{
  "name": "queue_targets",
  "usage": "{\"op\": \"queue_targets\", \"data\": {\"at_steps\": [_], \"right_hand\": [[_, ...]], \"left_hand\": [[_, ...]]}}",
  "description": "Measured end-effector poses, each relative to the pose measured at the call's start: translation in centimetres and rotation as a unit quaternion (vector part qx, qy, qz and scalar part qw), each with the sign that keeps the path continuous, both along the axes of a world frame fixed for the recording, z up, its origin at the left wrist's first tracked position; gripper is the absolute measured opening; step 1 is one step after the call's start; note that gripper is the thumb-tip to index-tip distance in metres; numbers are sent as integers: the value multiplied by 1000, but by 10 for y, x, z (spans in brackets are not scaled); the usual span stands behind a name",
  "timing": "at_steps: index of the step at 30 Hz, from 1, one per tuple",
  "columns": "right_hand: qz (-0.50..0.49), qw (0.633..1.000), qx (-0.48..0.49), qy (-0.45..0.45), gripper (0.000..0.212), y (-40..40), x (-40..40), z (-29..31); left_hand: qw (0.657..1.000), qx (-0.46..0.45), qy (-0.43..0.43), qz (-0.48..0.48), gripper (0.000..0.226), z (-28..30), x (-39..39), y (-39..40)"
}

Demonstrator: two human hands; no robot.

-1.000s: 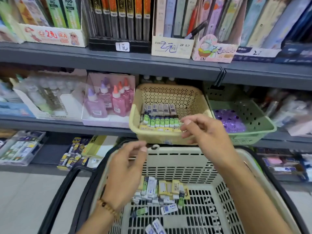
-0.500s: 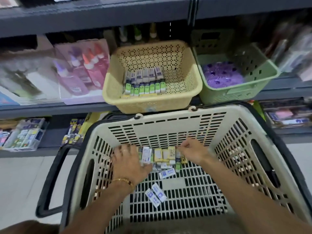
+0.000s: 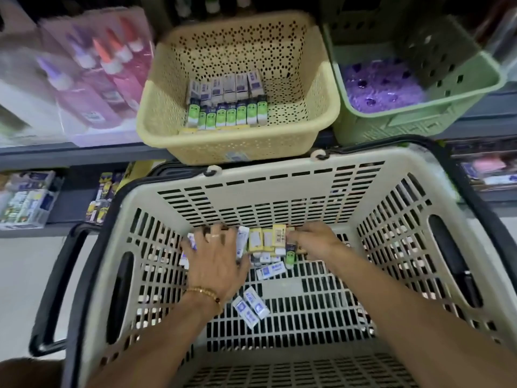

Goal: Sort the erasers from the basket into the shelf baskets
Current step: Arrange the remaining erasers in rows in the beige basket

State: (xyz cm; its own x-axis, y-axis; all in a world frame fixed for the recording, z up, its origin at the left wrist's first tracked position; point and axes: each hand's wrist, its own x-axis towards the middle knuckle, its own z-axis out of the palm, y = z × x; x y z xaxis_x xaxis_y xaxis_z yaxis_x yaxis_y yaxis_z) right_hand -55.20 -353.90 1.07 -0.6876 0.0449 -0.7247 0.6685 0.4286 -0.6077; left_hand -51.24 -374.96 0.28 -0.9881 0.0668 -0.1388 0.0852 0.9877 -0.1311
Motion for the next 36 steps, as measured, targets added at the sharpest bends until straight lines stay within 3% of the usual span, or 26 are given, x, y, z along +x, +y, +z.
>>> {"op": "queue_targets", "data": {"at_steps": [5, 8, 13, 16, 21, 26, 32, 36], "right_hand": [[-36, 999, -31, -11, 14, 4, 0, -5], [-46, 998, -38, -7, 14, 1, 0, -10], [-59, 998, -36, -7, 33, -11, 3, -17], [-36, 999, -26, -10, 59, -17, 5, -18], [13, 1000, 0, 18, 52, -20, 3, -19], [32, 999, -3, 37, 25, -17, 4, -11], [-11, 996, -84, 21, 28, -14, 11, 4], [-47, 984, -170, 29, 37, -8, 15, 30]], "left_hand": [[999, 23, -21, -27, 66, -2, -1, 4], [999, 35, -30, -16, 69, -3, -4, 11], [998, 31, -56, -23, 66, -2, -4, 19], [992, 57, -68, -86, 57, 1, 1, 15], [991, 48, -85, -93, 59, 5, -6, 12], [988, 79, -89, -97, 62, 13, -13, 16], [971, 213, -99, -51, 54, 24, -21, 4], [930, 354, -90, 49, 45, 45, -21, 2]]}}
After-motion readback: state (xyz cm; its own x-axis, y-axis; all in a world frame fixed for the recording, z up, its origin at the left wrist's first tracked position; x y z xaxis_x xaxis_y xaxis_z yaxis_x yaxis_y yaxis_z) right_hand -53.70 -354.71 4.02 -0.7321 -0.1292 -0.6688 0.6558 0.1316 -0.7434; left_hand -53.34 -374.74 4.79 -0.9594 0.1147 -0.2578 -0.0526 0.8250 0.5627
